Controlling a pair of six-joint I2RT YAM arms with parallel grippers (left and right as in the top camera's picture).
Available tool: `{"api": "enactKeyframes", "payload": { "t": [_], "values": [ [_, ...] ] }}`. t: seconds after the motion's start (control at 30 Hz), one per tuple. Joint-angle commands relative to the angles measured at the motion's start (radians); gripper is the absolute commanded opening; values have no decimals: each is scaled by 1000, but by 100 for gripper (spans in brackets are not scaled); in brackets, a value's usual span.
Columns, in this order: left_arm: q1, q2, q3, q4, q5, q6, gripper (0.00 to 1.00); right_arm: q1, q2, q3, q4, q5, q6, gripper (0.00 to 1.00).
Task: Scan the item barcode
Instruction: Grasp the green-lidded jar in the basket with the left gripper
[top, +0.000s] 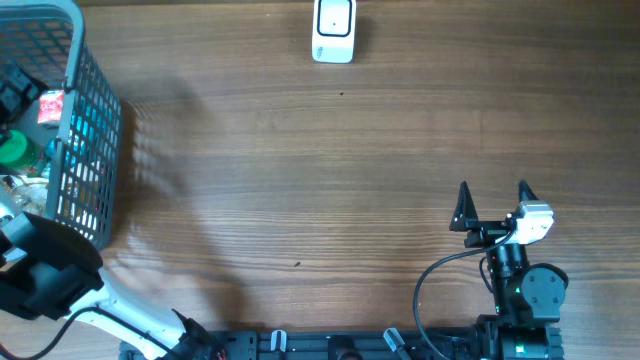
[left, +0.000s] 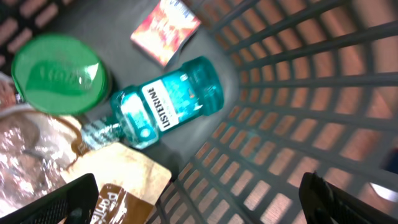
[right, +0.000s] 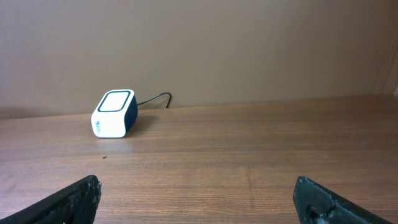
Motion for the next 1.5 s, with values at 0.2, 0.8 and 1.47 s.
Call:
{"api": "enactKeyframes", "payload": {
  "t": [0.2,0.8,1.47],
  "values": [
    [-1,0,-250,93,-69,-179,100,-3,-3,0,3,10,-6,100],
    [74,-9,-317,153,-288,-272,100,-3,-3,0,3,10,-6,100],
    [74,87,-317,381,-320,-358,100,-3,-3,0,3,10,-6,100]
  ]
}}
